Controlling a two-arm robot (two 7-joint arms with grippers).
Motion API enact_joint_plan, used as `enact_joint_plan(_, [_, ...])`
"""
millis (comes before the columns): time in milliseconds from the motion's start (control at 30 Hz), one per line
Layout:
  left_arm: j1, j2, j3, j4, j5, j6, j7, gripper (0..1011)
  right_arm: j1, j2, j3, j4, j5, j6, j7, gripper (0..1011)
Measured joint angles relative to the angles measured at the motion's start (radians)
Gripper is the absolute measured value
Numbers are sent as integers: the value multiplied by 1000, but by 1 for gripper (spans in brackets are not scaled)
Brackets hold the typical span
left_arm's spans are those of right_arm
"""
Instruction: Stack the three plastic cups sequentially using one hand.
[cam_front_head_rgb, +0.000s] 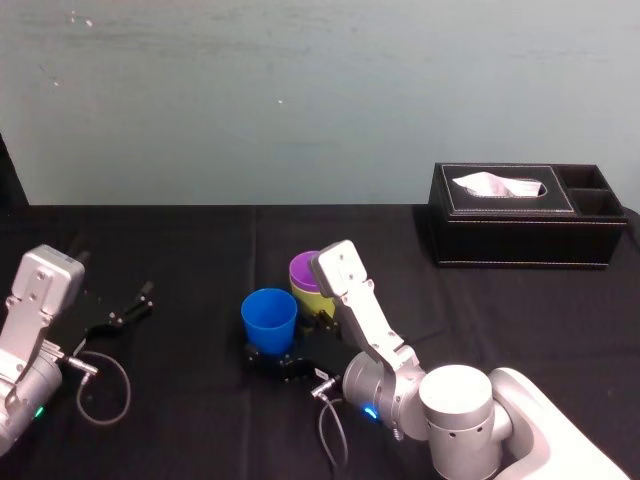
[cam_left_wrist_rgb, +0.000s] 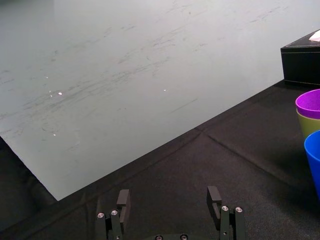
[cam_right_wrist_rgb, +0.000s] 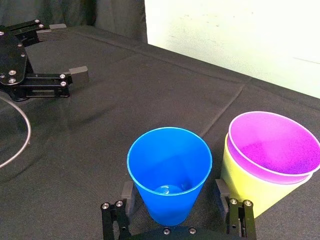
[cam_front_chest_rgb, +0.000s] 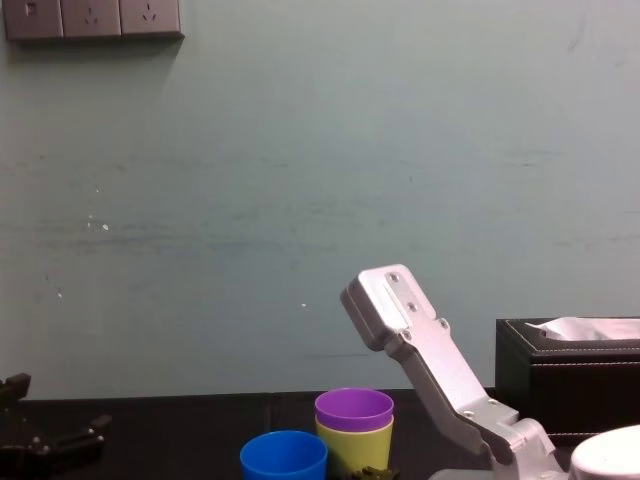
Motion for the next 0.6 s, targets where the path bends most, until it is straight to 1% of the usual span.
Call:
enact_joint_plan(100, [0,0,0,0,0,0,0,1000,0,0,0,0,0,0,0,1004])
enact_joint_plan(200, [0,0,0,0,0,0,0,1000,0,1,-1,0,0,0,0,967])
enact_joint_plan(300, [0,0,0,0,0,0,0,1000,0,1,-1,-1,0,1,0,879])
enact_joint_plan(333, [0,0,0,0,0,0,0,1000,0,1,-1,-1,0,1,0,879])
enact_joint_plan(367, [0,0,0,0,0,0,0,1000,0,1,-1,-1,0,1,0,828])
enact_joint_plan(400, [0,0,0,0,0,0,0,1000,0,1,-1,-1,1,1,0,814])
enact_joint_plan(467, [0,0,0,0,0,0,0,1000,0,1,-1,-1,1,1,0,741])
enact_joint_plan(600, [0,0,0,0,0,0,0,1000,0,1,-1,-2,1,2,0,695])
